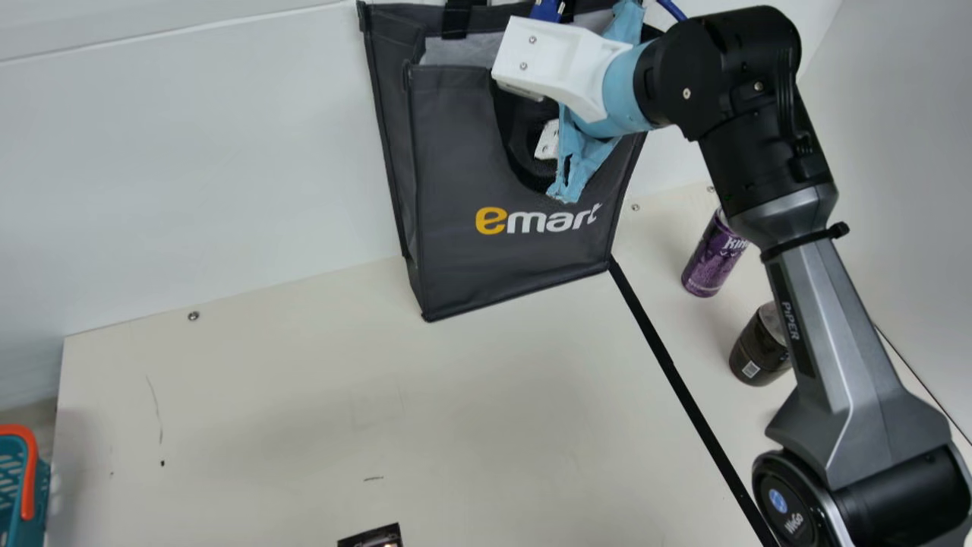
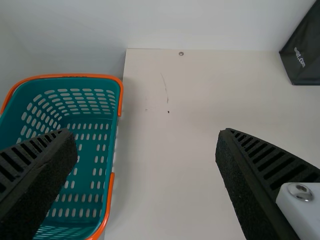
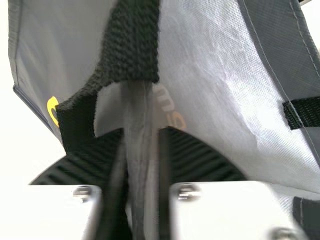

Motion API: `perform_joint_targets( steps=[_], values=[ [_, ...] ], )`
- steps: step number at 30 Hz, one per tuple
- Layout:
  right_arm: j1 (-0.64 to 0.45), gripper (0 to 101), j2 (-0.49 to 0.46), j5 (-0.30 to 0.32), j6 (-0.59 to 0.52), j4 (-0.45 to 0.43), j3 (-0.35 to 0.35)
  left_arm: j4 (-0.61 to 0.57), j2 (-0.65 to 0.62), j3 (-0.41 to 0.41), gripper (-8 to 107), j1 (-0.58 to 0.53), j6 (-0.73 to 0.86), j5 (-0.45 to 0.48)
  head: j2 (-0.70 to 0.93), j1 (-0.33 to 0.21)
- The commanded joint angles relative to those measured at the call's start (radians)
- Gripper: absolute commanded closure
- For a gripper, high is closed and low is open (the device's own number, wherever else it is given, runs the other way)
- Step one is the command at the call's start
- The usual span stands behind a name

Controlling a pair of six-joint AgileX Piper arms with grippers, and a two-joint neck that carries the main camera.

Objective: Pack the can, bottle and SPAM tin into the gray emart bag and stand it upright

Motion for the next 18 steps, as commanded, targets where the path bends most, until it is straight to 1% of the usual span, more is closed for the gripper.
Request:
perform_joint_targets(
  steps=[1,10,18],
  values=[
    [-0.002,101,0.002,0.001,-0.004,0.004,0.000,0.000,0.000,0.000,9,0.000,0.000,0.000,-0.001,-0.024],
    [-0.016,101,0.005,0.001,-0.028,0.025,-0.012,0.000,0.000,0.000,9,0.000,0.000,0.000,-0.001,-0.024],
    [-0.030,101,0.012,0.001,-0.064,0.036,-0.052,0.000,0.000,0.000,9,0.000,0.000,0.000,-0.001,-0.024]
  ],
)
